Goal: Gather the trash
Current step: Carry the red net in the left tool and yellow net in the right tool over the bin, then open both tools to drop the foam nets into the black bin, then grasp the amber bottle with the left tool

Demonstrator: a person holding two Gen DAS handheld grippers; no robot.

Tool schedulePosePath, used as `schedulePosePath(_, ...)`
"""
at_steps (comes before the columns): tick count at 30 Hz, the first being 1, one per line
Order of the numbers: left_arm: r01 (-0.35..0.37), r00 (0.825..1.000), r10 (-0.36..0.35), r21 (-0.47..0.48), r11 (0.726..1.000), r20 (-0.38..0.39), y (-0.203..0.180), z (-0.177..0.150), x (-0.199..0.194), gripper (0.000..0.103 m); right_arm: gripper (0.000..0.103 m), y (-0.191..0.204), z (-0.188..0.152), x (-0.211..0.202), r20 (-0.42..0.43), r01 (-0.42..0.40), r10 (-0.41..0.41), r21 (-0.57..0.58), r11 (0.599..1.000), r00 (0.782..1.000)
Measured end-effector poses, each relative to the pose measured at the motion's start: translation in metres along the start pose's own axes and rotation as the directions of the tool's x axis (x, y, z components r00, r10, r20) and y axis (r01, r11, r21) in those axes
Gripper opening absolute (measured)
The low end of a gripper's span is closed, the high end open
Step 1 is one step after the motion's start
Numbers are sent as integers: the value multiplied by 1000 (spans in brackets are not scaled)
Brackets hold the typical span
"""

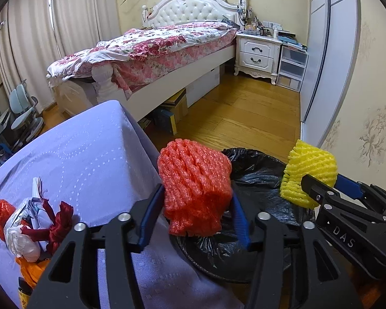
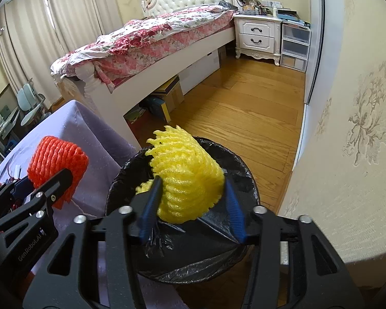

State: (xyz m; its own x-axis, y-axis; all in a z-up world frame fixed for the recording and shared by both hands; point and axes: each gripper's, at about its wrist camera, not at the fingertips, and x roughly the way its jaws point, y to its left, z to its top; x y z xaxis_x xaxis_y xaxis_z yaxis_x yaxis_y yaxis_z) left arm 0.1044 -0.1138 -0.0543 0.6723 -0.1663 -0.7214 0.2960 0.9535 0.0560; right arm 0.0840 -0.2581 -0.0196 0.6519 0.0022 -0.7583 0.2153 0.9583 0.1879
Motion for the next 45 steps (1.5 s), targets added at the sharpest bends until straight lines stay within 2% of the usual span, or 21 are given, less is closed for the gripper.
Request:
schedulePosePath(1,-2,1000,2,-2,1000,3,0,2,1,66,54,-2,0,0,2,3,-3,6,1000,1000)
schedulePosePath(3,-3,1000,4,-9,1000,13,1,3,-1,73,57,-4,0,0,1,4,-4,14,1000,1000)
schedulePosePath(7,-16,1000,17,-13,1000,17,2,6,-2,78,59,-7,1,-3,5,12,-12,24,1000,1000)
schedulePosePath(20,-34,999,36,-55,998,39,24,-1,-37,79,64,7,-6,-30,26,-4,4,10,1000,1000)
schedulePosePath(30,-89,995,93,-103,991,39,66,-30,-75,79,64,48,-33,-58,13,-82,83,-53,995,996)
schedulePosePath(36,-165,985,171,-157,974,22,104,-58,-97,79,64,81,-49,-69,-2,-138,139,-115,984,990)
schedulePosePath(40,-225,974,226,-210,951,-16,136,-81,-103,79,64,105,-57,-73,-19,-178,177,-150,973,984)
schedulePosePath(45,-264,964,257,-266,927,-62,164,-104,-105,79,64,136,-67,-77,-38,-213,210,-217,953,977)
